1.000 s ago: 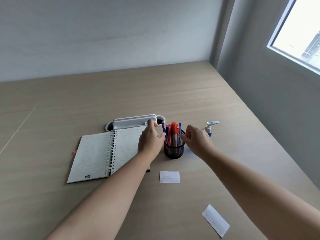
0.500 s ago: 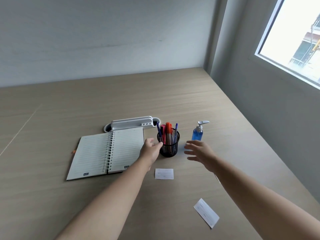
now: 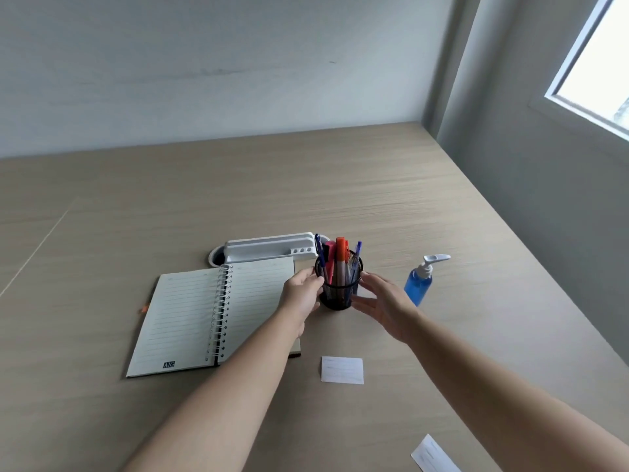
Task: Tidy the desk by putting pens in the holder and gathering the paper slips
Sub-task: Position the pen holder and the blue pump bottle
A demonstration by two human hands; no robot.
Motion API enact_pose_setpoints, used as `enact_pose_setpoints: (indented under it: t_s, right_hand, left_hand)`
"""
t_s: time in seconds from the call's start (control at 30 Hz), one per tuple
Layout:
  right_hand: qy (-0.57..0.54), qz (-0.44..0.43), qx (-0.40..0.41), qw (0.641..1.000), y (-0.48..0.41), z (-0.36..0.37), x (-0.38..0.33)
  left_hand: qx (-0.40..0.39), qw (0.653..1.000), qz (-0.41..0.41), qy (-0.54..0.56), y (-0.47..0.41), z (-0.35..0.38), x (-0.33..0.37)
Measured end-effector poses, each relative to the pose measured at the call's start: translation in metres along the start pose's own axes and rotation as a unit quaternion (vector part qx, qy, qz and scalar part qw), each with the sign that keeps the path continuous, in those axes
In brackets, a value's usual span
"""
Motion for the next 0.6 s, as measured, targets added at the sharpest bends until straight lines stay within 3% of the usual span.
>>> enact_pose_setpoints:
  t_s: [0.4,0.6]
  right_hand:
    - [0.028,-0.009,-0.002,1.0,-0.038,0.03,-0.031]
    - [0.015,-0.022,-0.016,1.0,-0.016,0.022,-0.029]
  left_hand:
    - [0.048,0.998,0.04,0.017,-0.044,-0.017,0.017]
    - [0.047,0.996,0.035,-0.074,-0.022,-0.018,0.013]
Point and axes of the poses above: each hand's wrist, its own y-axis away from the middle knuckle, its own z-axis out of the palm, x = y × z, the point moved 8 cm from there along -y, towards the middle knuckle, and after that the axes turned 9 degrees about z, right-handed, at the moved point
